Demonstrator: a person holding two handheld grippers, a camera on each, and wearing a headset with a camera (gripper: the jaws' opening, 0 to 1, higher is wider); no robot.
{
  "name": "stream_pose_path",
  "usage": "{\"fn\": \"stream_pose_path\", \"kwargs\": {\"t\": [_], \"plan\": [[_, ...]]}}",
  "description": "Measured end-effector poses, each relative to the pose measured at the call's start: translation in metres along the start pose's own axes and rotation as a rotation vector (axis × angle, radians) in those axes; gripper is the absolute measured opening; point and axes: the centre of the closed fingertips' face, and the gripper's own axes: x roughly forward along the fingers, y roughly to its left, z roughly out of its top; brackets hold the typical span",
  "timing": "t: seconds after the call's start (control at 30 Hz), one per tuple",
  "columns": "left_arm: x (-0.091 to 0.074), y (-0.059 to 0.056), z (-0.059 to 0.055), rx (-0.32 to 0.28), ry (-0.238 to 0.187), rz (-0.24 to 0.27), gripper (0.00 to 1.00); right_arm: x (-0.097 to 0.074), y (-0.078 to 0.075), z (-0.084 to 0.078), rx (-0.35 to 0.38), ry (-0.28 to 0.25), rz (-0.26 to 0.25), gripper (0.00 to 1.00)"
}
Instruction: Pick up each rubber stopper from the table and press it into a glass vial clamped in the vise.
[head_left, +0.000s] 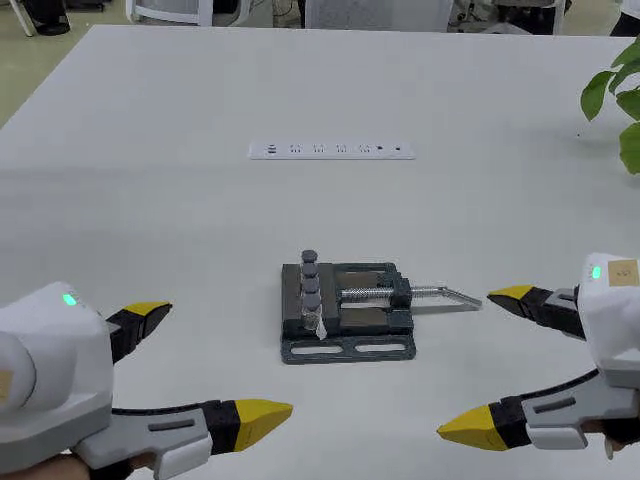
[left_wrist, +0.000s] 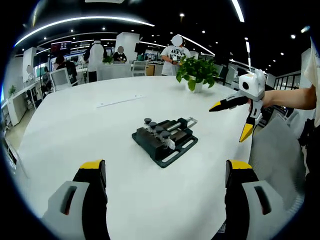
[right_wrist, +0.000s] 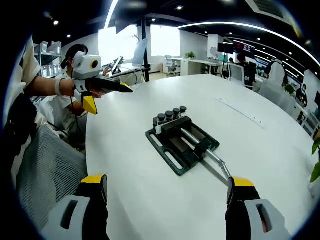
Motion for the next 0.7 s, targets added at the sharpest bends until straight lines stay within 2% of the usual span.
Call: {"fn": "stream_pose_path", "kwargs": {"t": [0.43,0.7], "plan": [[-0.0017,0.0003,-0.0047,-0.006,0.018,0.006,0.99,-0.0043,-0.0035,-0.0009,0.039,-0.038,-0.029,0.99],[-0.001,0.0011,-0.0045,-0.003,0.018,0.009,0.99,-0.003,-0.0005,-0.0073,0.054,-0.034,-0.031,0.99]]}}
